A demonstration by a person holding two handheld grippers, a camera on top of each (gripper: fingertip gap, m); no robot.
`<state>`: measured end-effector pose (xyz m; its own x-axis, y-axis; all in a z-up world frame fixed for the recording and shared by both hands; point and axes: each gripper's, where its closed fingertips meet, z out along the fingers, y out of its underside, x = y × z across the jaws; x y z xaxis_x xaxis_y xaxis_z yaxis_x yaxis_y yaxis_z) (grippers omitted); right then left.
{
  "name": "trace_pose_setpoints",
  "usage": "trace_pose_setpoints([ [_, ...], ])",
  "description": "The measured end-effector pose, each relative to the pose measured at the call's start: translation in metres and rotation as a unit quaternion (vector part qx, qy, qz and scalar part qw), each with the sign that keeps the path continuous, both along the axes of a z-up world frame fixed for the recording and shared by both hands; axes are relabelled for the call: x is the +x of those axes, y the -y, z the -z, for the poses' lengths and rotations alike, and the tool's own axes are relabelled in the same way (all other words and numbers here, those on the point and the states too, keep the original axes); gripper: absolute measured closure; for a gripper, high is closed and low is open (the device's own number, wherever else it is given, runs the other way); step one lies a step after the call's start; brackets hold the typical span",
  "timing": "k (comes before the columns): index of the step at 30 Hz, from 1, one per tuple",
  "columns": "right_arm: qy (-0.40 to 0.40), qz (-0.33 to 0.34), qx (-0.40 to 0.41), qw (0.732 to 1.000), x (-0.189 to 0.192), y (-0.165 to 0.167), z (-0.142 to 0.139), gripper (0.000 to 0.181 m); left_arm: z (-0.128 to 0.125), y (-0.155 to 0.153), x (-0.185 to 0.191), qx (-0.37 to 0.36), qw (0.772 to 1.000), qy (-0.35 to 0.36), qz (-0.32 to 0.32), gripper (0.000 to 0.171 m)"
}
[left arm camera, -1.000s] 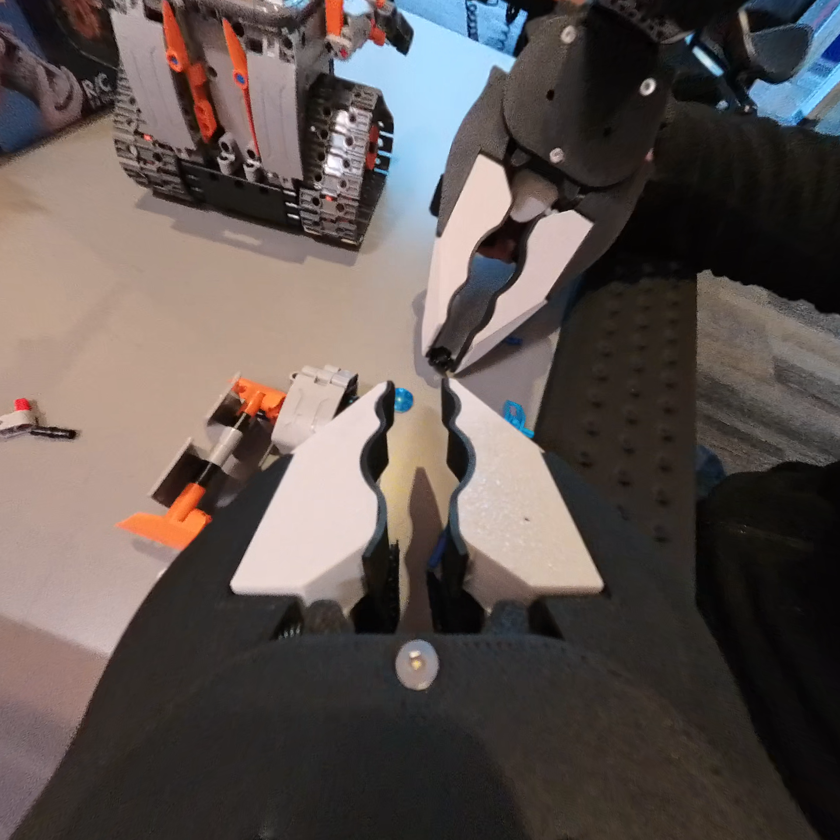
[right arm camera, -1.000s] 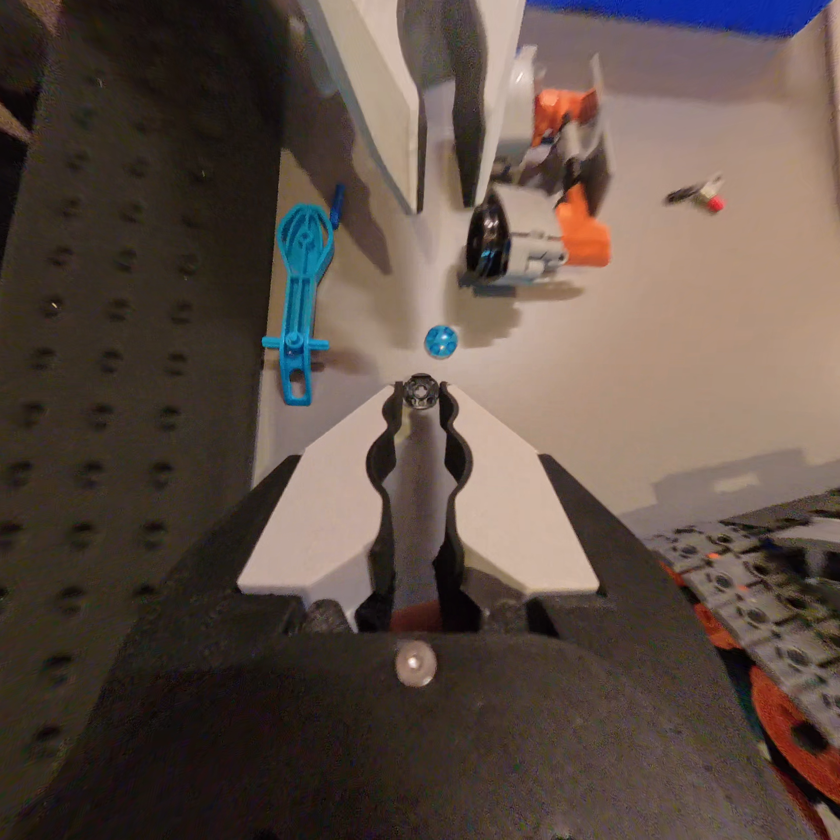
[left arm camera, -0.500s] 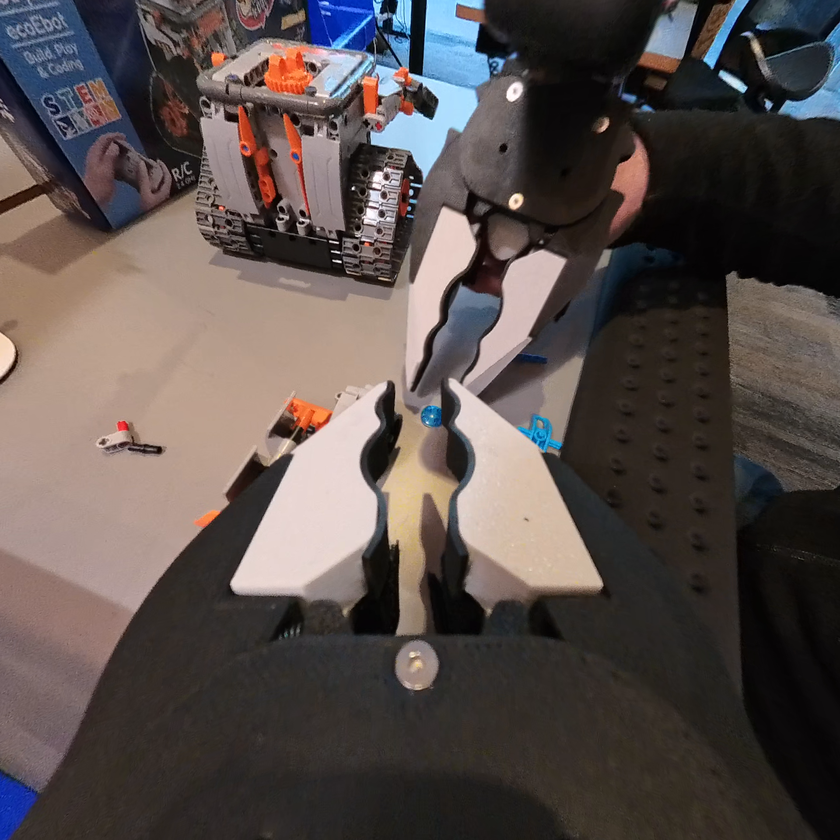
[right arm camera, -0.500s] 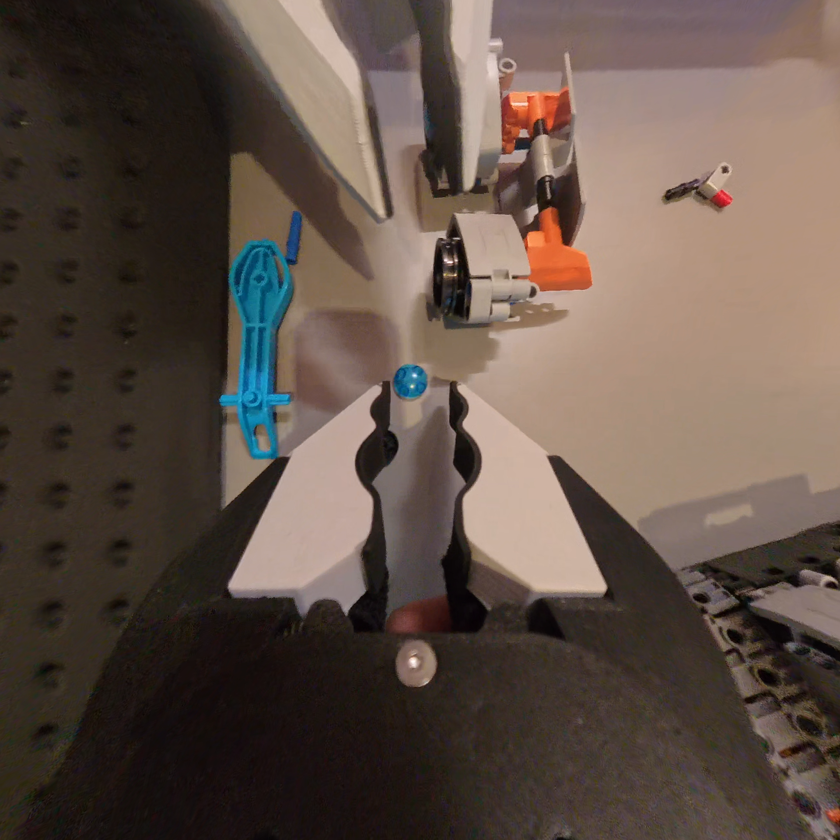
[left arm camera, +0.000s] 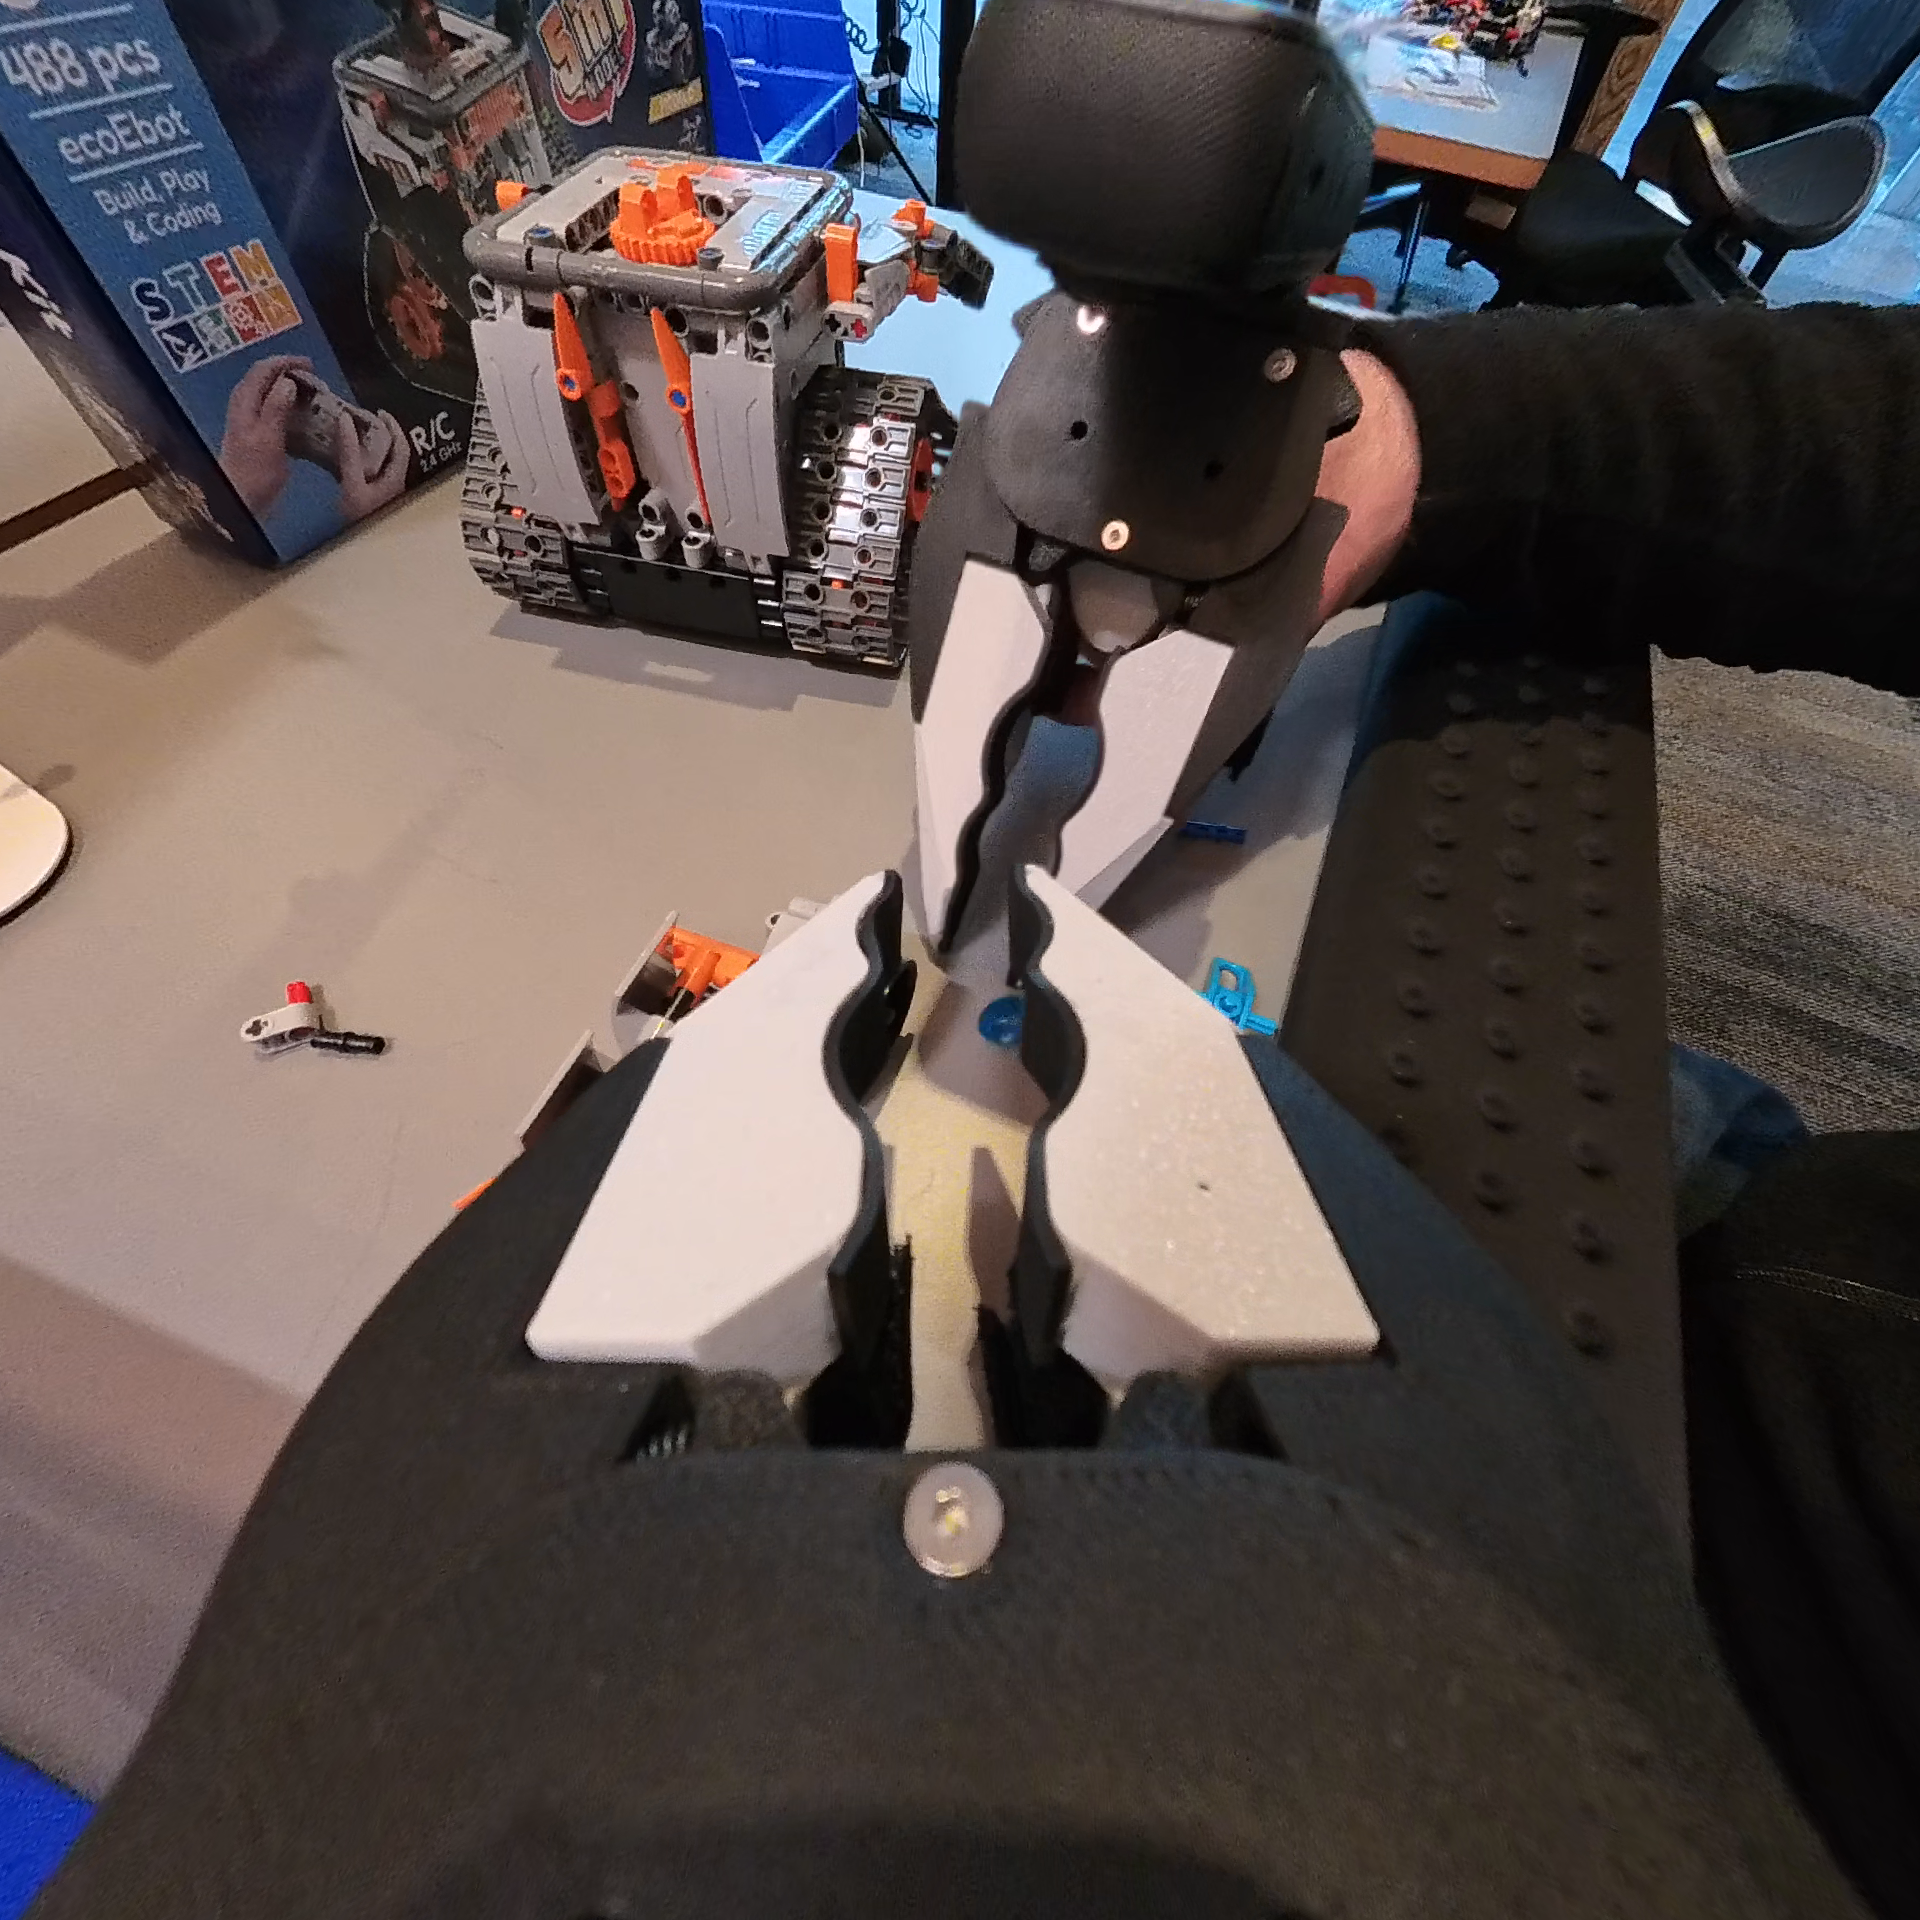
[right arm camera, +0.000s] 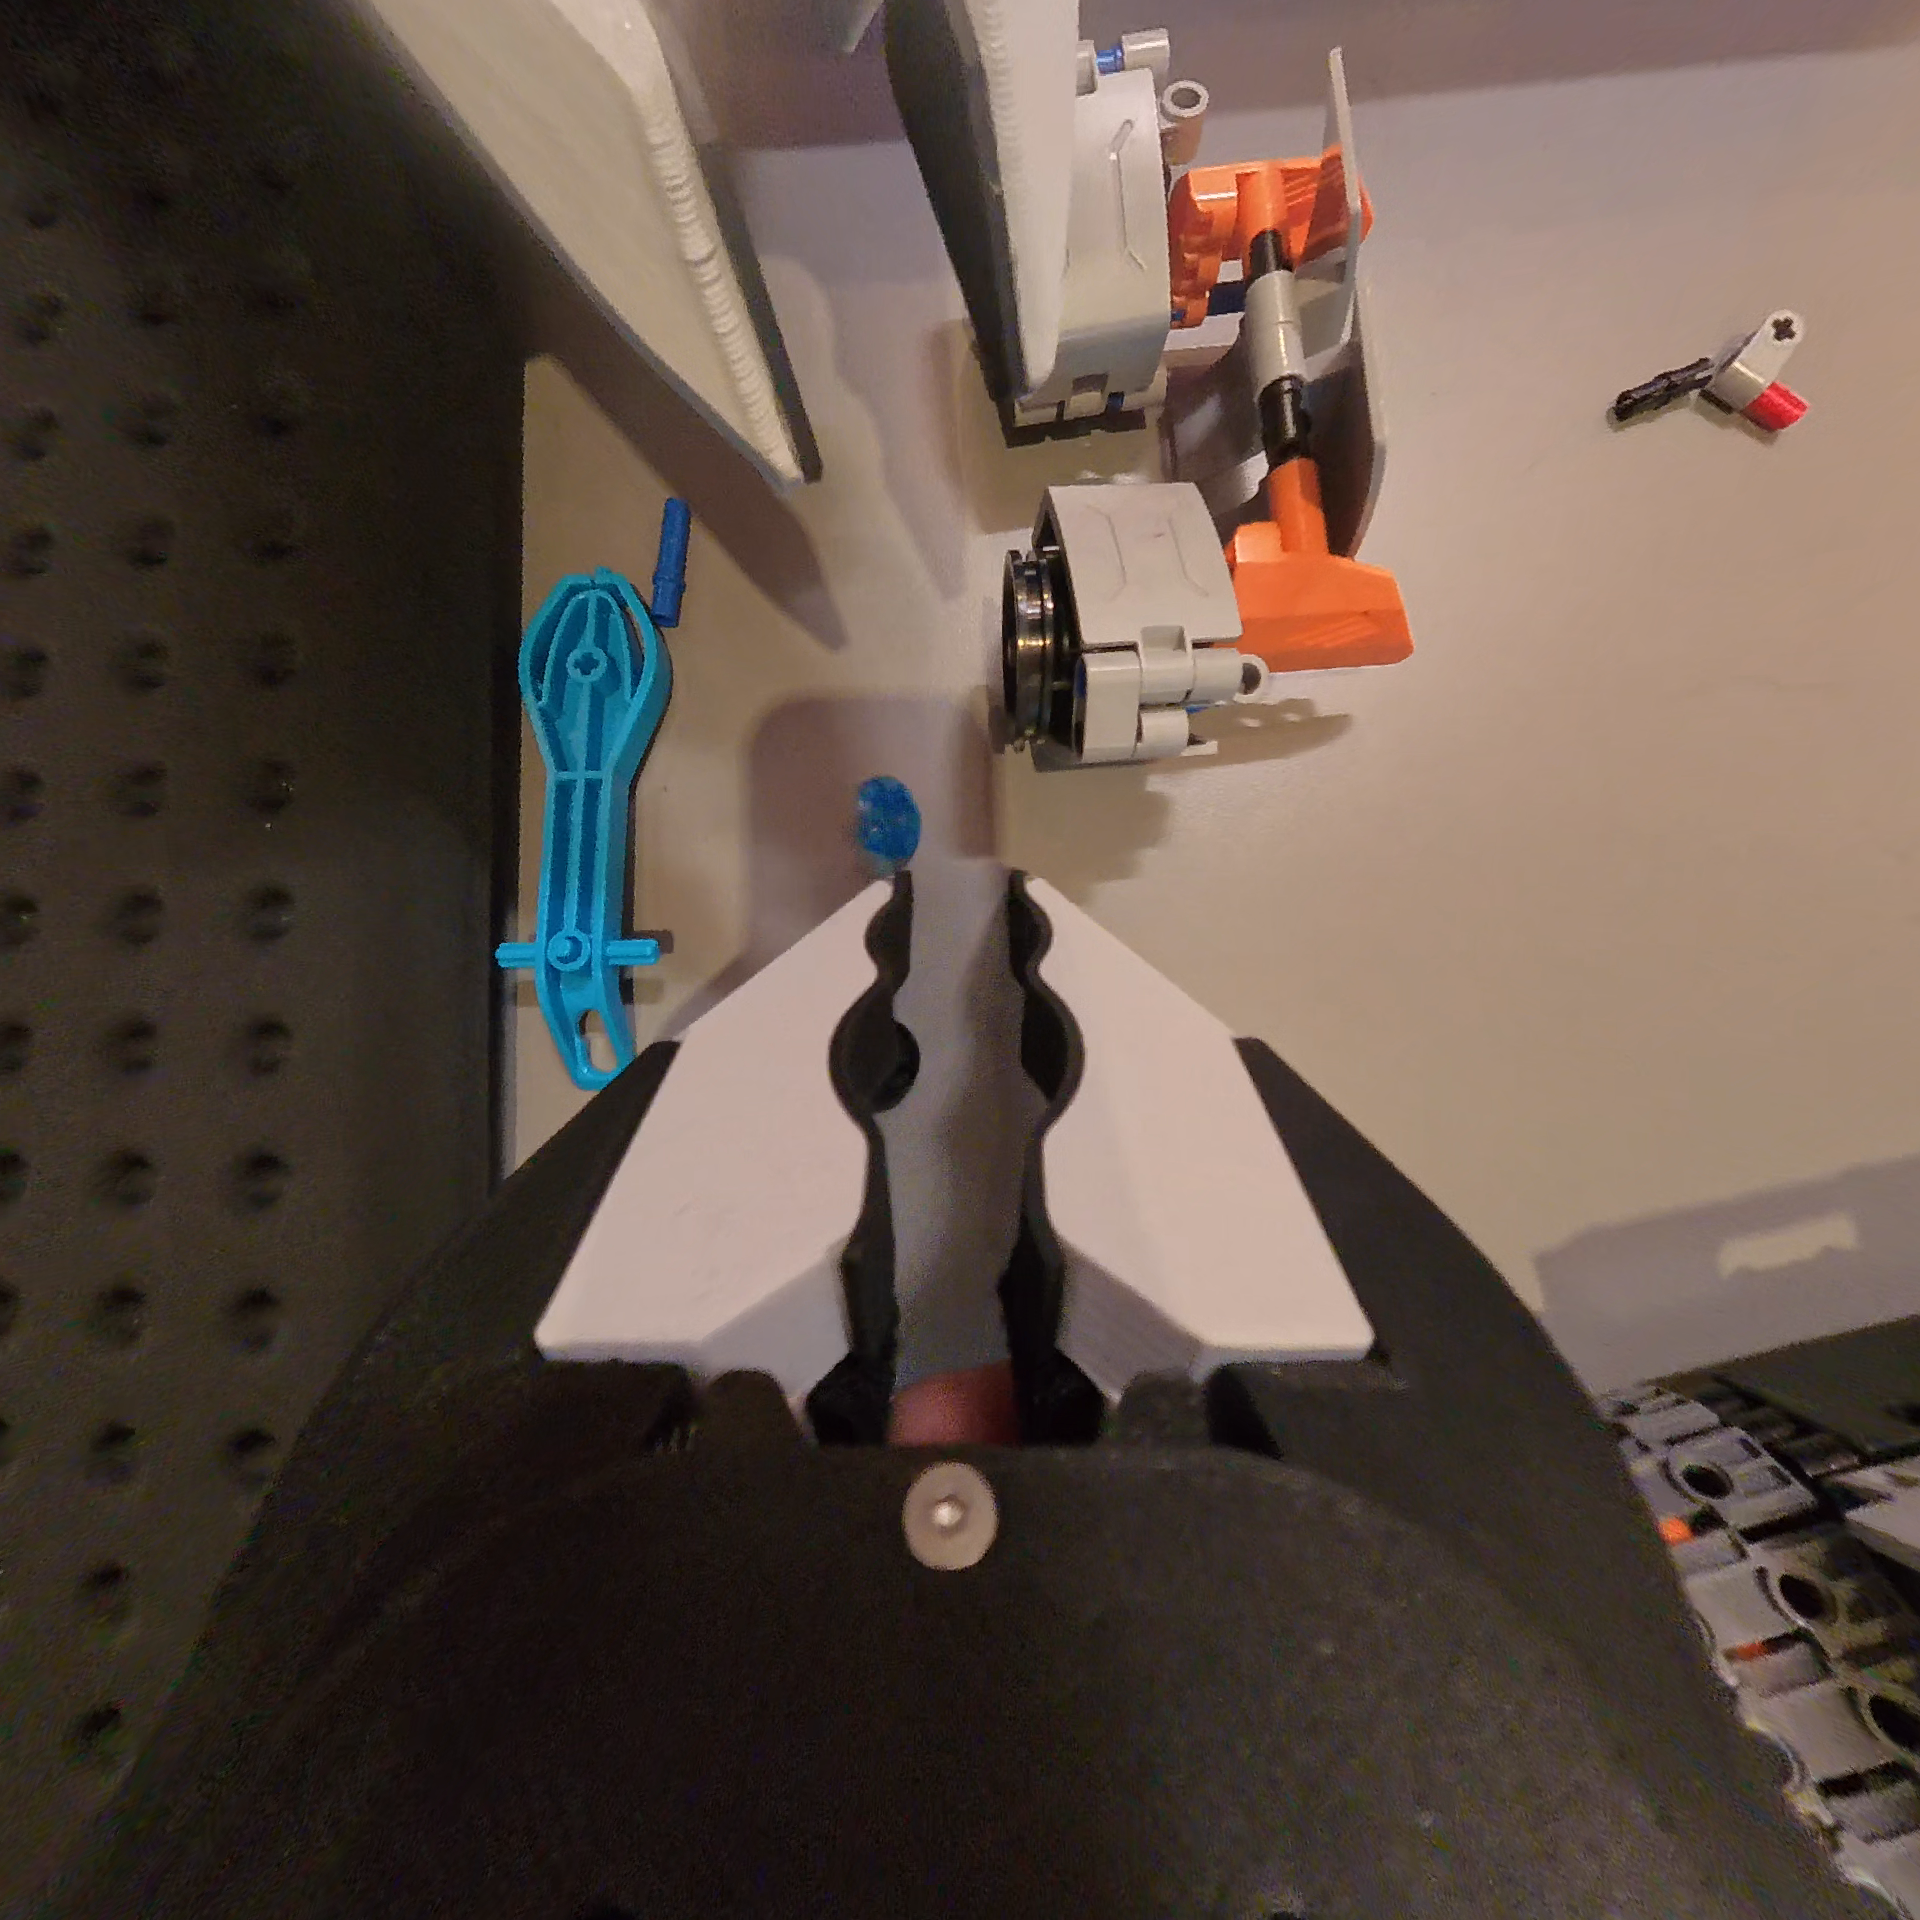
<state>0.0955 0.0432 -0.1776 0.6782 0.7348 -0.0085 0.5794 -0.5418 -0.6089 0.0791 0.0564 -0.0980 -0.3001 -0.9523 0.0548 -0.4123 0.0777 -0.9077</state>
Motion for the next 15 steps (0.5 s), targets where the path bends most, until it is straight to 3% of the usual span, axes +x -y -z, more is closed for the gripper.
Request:
trace_pose_setpoints([
  [6,-0.01,-0.028,0.024,0.999,-0.014,0.005,-0.014,0.16,-0.001,0.0,0.001,0.004,1.0,0.002,-0.002,0.154],
  [13,-0.007,-0.026,0.004,1.0,-0.021,0.0,-0.001,0.16,-0.003,-0.001,0.0,0.001,1.0,0.008,-0.005,0.154],
  [15,-0.012,-0.027,0.001,1.0,-0.023,0.0,0.001,0.167,-0.004,-0.001,0.0,0.0,1.0,0.011,-0.005,0.154],
])
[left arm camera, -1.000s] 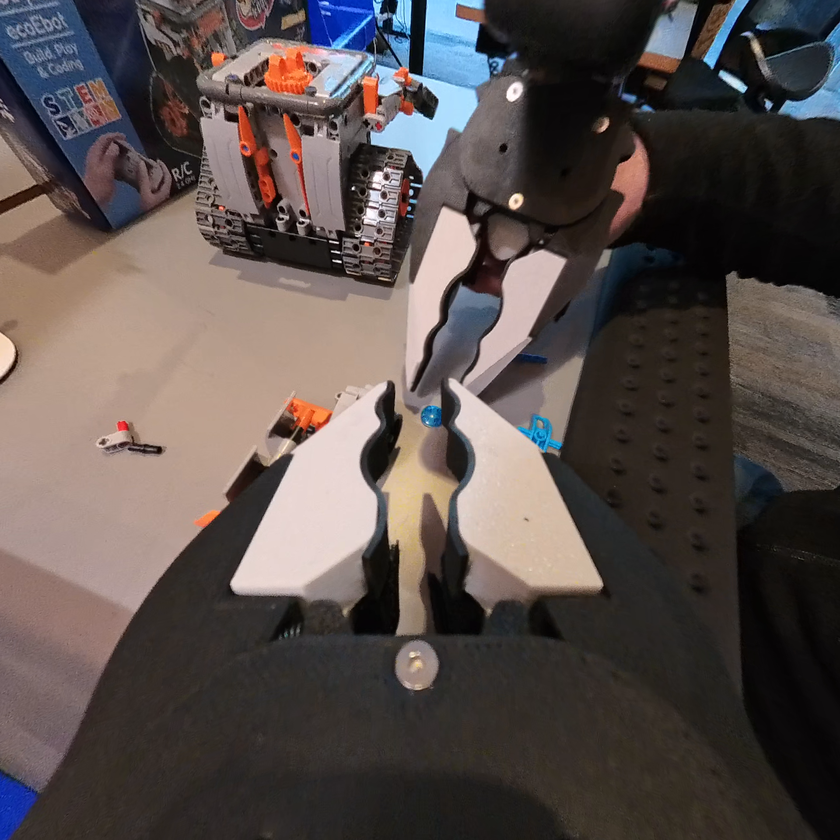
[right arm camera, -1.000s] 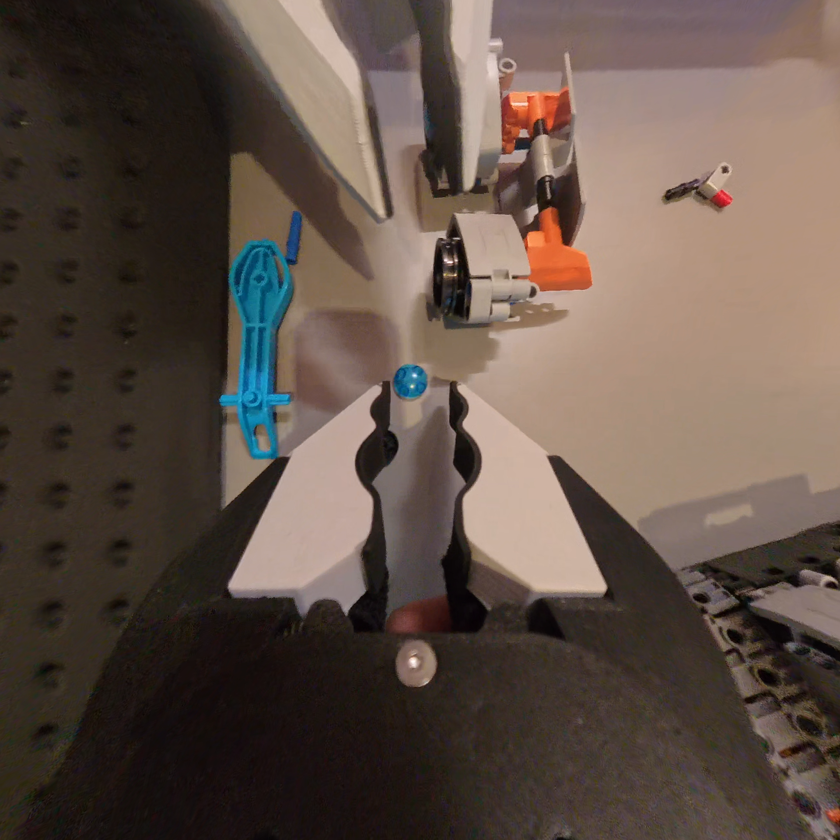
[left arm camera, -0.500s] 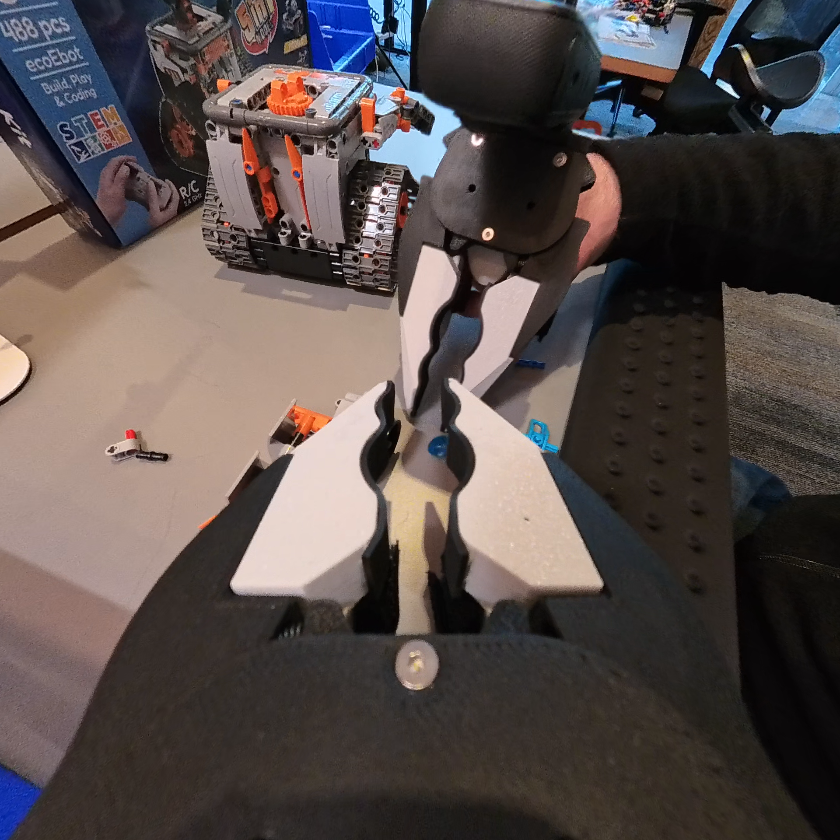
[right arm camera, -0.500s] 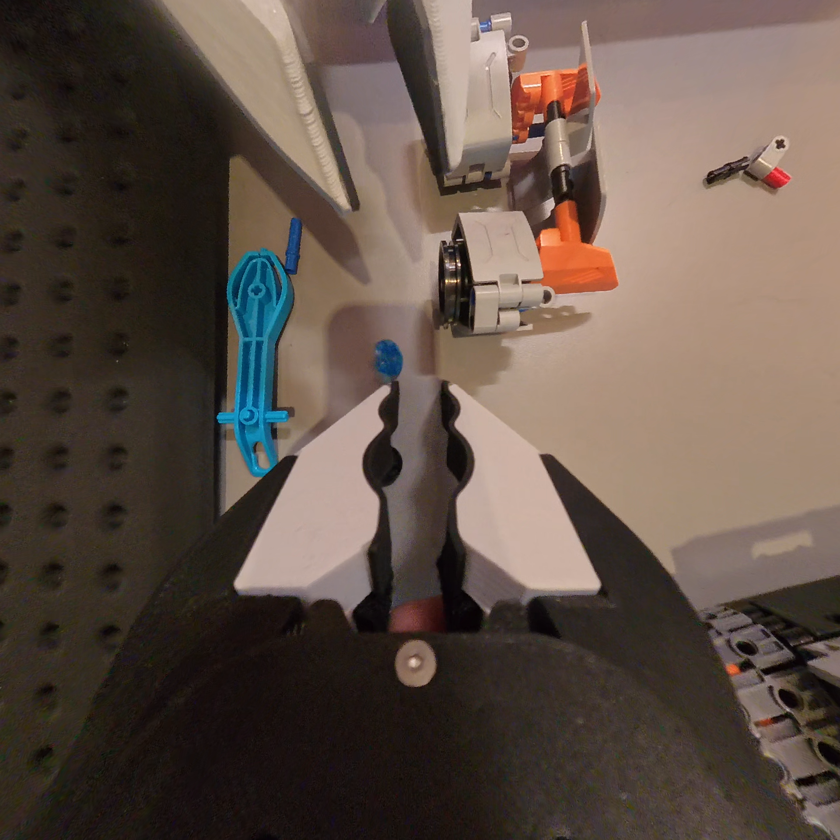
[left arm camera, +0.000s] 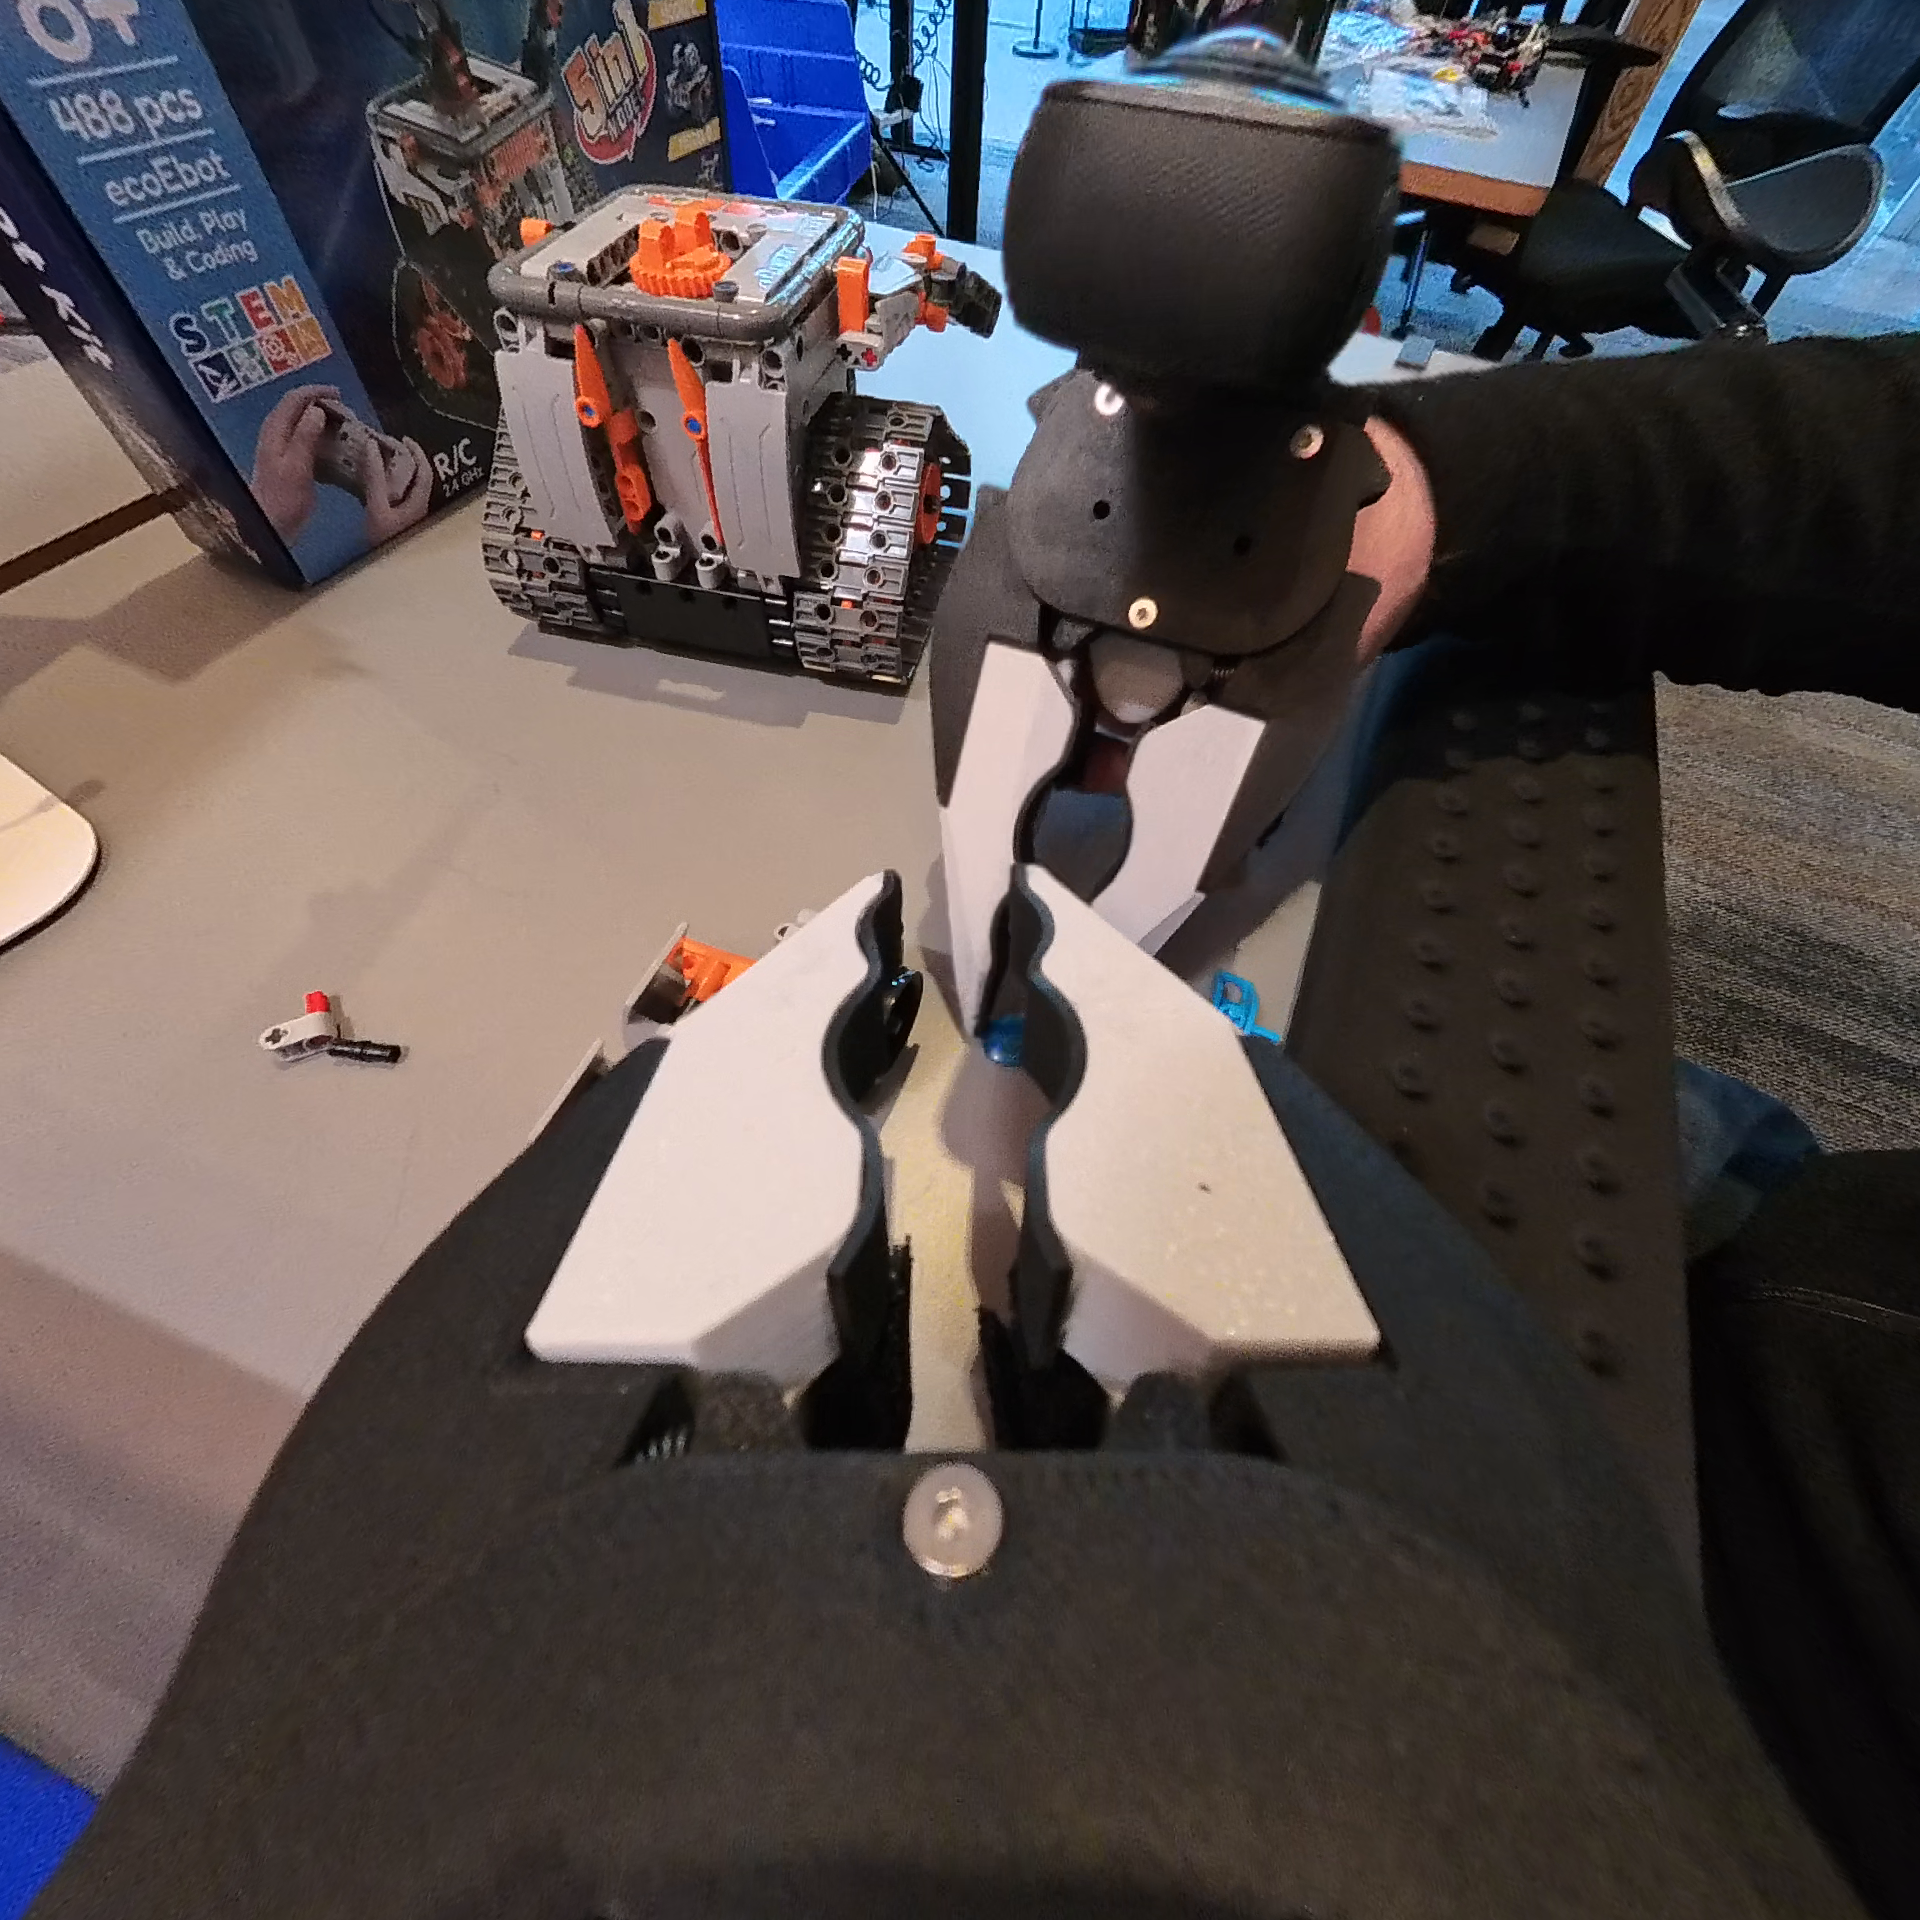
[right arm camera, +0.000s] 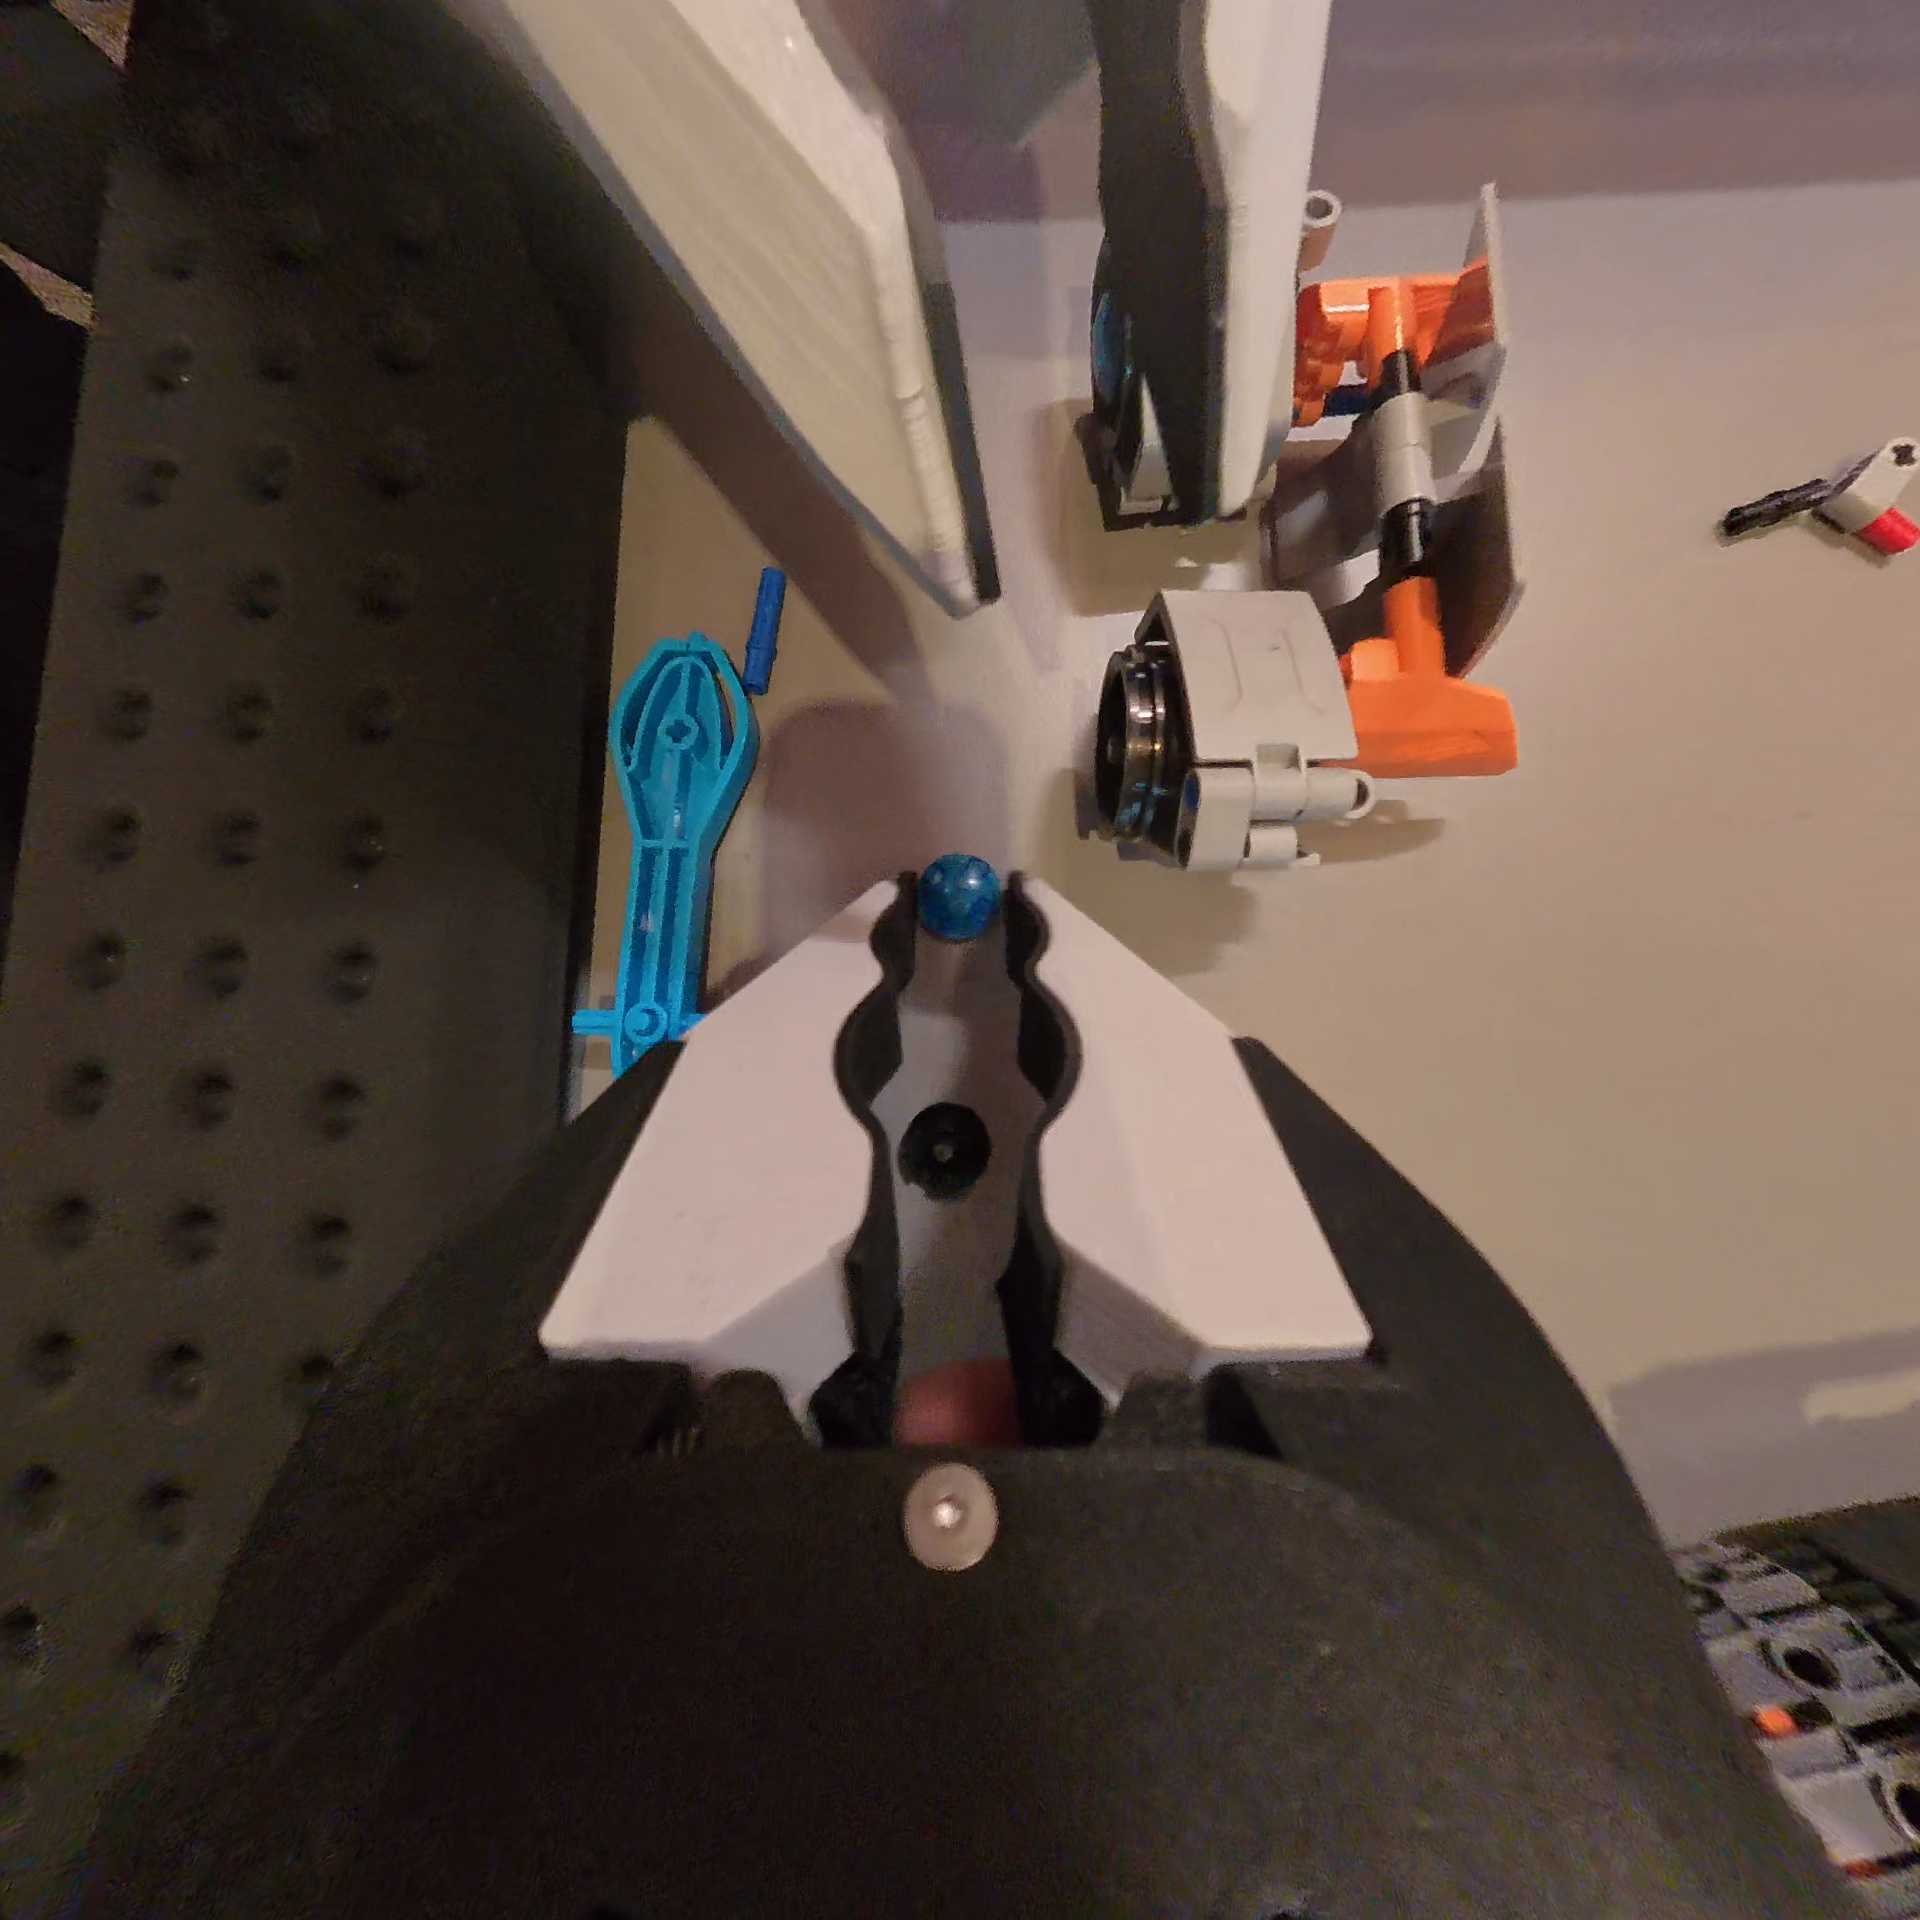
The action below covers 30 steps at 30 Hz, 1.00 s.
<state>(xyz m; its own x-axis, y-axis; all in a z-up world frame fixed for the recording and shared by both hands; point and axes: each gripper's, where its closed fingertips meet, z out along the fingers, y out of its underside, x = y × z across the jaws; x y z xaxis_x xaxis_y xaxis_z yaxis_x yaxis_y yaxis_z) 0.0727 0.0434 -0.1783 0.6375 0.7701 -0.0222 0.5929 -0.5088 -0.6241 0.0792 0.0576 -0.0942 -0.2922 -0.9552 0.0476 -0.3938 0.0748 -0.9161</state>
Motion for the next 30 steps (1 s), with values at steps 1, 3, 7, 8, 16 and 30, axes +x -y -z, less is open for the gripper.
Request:
trace_pose_setpoints([
  [1,-0.003,0.001,0.0,1.0,-0.001,0.0,0.0,0.168,-0.001,0.0,0.0,-0.001,1.0,0.001,0.001,0.154],
  [3,-0.007,-0.002,0.001,1.0,-0.002,0.0,0.0,0.168,-0.001,0.0,0.0,0.0,1.0,0.002,0.001,0.153],
  [7,-0.01,0.003,0.007,1.0,0.005,0.003,-0.008,0.168,-0.001,0.0,-0.001,0.001,1.0,0.003,0.0,0.153],
  [8,-0.011,0.008,0.012,1.0,0.01,0.004,-0.013,0.169,-0.001,0.0,-0.001,0.002,1.0,0.002,0.001,0.153],
  [16,-0.001,0.0,0.006,1.0,0.037,0.028,-0.017,0.169,0.019,0.014,0.006,0.031,0.999,-0.036,0.027,0.154],
  [30,0.016,-0.017,-0.007,1.0,0.037,0.032,-0.005,0.169,0.055,0.038,0.02,0.09,0.988,-0.099,0.072,0.16],
])
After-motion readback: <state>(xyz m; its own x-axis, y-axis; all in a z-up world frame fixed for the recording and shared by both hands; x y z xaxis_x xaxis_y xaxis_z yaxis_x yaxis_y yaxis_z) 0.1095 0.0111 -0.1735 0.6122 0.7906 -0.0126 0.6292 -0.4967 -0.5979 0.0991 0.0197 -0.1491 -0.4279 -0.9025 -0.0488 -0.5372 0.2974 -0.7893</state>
